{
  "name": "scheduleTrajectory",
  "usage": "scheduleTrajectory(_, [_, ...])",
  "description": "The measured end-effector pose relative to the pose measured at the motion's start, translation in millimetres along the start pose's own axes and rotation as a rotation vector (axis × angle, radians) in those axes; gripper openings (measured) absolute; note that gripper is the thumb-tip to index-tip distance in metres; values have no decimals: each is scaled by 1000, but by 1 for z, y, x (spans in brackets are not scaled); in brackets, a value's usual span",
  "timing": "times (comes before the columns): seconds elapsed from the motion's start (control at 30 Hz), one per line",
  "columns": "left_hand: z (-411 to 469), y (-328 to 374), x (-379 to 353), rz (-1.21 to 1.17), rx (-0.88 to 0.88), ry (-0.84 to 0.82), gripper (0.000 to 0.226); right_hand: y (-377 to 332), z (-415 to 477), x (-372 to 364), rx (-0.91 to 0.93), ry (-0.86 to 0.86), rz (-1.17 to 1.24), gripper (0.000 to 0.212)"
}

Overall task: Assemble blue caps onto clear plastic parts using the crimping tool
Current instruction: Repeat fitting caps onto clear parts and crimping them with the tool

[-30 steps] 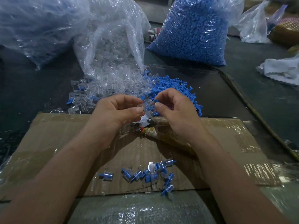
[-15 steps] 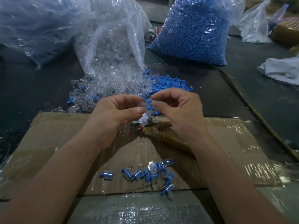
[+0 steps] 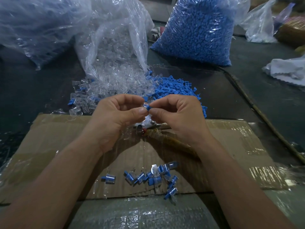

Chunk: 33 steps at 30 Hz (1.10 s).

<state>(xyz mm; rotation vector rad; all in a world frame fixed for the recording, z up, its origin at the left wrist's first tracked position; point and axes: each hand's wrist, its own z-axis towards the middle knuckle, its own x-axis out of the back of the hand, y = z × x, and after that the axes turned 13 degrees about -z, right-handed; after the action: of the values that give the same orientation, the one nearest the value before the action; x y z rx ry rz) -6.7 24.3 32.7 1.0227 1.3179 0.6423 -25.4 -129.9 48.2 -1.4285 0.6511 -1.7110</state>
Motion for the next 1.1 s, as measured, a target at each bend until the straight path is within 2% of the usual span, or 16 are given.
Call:
scheduleTrajectory(0.3, [-1,-2,2,3,-14,-36,29,-4,-3,0,3,22,4,17])
scheduleTrajectory(0.4, [-1,-3,3,25,-20,-45,18,-3,-2,-1,18,19,-42,18])
scheduleTrajectory(0.57, [0,-1,4,-4,8,-52,13,1,0,0,16,31,-91,26])
scheduleTrajectory(0.7, [-1,-1,4,-9,3,-36,12,3,2,-2,-31,-71,8,36])
scheduleTrajectory(0.8, [-2,0,2,-26,12,-34,12,1,0,-5,-11,-84,68,33])
scheduleTrajectory(0.9, [-3,0,1,57,-17,-24,11,0,-1,-4,7,-81,98,30])
scheduleTrajectory(1.1, [-5,0,-4,84,-27,28,16,0,-1,-6,1,-109,82,23])
